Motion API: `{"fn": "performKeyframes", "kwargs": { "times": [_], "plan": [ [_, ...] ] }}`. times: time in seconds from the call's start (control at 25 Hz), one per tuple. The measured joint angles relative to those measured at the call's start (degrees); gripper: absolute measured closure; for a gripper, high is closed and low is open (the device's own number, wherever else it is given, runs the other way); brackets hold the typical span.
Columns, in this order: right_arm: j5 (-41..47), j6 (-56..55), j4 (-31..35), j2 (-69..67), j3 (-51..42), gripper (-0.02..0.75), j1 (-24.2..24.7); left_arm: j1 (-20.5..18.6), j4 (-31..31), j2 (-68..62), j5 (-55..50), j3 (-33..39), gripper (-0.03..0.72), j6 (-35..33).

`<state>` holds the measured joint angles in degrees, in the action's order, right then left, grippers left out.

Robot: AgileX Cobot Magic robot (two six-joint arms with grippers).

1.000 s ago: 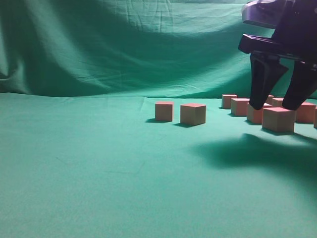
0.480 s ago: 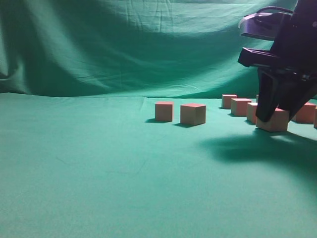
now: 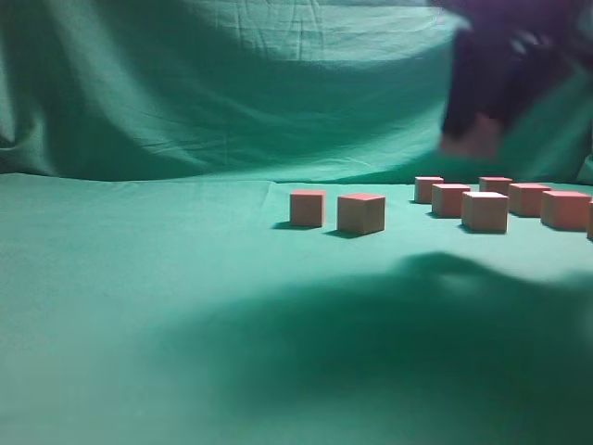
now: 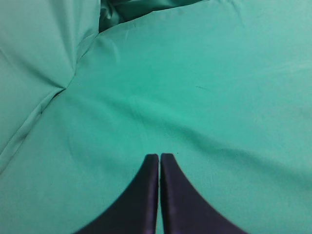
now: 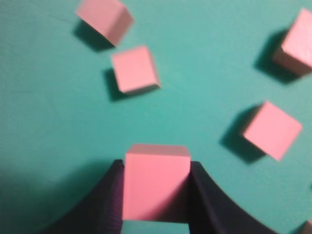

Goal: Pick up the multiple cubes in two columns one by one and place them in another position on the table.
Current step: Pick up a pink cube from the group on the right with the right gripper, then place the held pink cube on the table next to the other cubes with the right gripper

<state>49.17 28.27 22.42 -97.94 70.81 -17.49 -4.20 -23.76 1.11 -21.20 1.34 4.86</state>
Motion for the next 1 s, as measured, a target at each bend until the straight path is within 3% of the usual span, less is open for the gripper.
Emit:
{"fn": "performKeyframes", "kwargs": {
  "times": [0.16, 0.52, 0.8, 1.0],
  "plan": [
    [6.56, 2.43, -0.69, -1.38, 12.73, 0.477, -5.56, 0.0, 0.0, 0.0, 0.0, 0.0, 0.688, 0.0],
    [16.41, 11.92, -11.08, -18.04, 38.78, 0.477, -16.58, 0.0, 0.0, 0.0, 0.0, 0.0, 0.688, 0.0],
    [13.72, 31.45, -11.3, -25.94, 41.59, 0.477, -18.69, 0.0, 0.0, 0.0, 0.0, 0.0, 0.688, 0.0],
    [9.61, 37.35, -11.36, -28.24, 41.59, 0.477, -18.69, 0.0, 0.0, 0.0, 0.0, 0.0, 0.688, 0.0]
  ]
}}
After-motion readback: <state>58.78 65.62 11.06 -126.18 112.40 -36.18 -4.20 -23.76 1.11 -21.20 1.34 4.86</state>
